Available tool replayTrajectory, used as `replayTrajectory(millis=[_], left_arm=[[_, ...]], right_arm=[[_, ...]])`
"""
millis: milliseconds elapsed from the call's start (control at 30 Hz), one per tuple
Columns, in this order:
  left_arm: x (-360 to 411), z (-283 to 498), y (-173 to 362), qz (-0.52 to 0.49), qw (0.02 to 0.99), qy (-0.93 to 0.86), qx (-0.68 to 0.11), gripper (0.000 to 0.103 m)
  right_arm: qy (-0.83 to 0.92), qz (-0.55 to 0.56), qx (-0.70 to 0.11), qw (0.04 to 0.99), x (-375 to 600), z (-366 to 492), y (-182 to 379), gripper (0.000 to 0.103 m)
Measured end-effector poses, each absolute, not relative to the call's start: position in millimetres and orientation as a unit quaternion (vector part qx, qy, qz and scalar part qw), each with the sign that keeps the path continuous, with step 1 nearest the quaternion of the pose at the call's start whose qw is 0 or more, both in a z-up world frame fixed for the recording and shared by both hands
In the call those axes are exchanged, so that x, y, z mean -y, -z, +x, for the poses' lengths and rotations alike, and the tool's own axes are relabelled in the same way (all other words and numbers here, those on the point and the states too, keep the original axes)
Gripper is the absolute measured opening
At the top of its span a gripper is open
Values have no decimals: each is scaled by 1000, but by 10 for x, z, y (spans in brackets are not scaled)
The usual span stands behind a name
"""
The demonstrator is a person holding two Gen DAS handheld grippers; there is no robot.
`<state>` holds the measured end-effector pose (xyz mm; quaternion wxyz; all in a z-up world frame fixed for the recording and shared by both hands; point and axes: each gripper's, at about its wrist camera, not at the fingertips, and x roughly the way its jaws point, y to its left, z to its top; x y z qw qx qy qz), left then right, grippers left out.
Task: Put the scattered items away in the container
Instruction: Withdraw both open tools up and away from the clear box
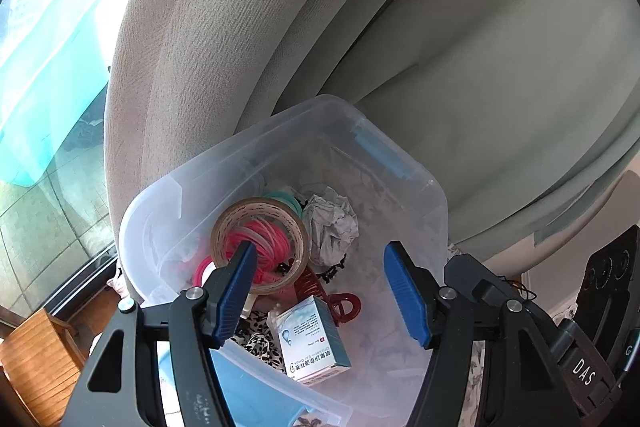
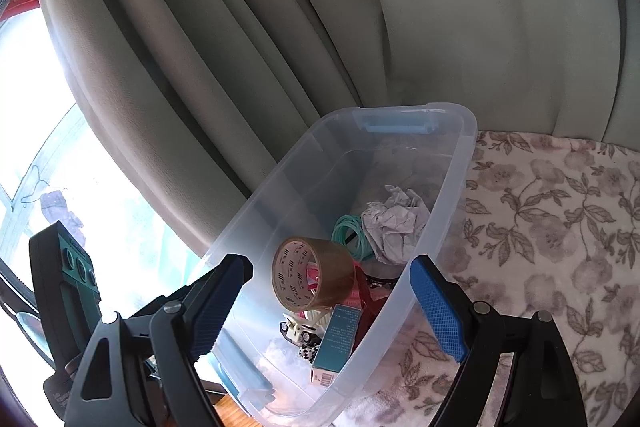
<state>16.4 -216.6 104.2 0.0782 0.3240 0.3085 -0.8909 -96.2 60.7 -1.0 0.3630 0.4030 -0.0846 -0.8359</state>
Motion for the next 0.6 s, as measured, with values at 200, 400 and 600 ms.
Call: replayTrajectory(millis=[200,400,600], left_arm=[[2140,221,-1060,325,76,898,-285,69],[2083,209,-1038,330,72,902,-270,75],[2058,254,-1086,329,82,907,-249,82]], right_arm=[[838,409,78,353,-677,-885,-19,88],[839,408,65,353,-696,-788,-68,88],[839,408,62,353,-714,-738,-78,88]])
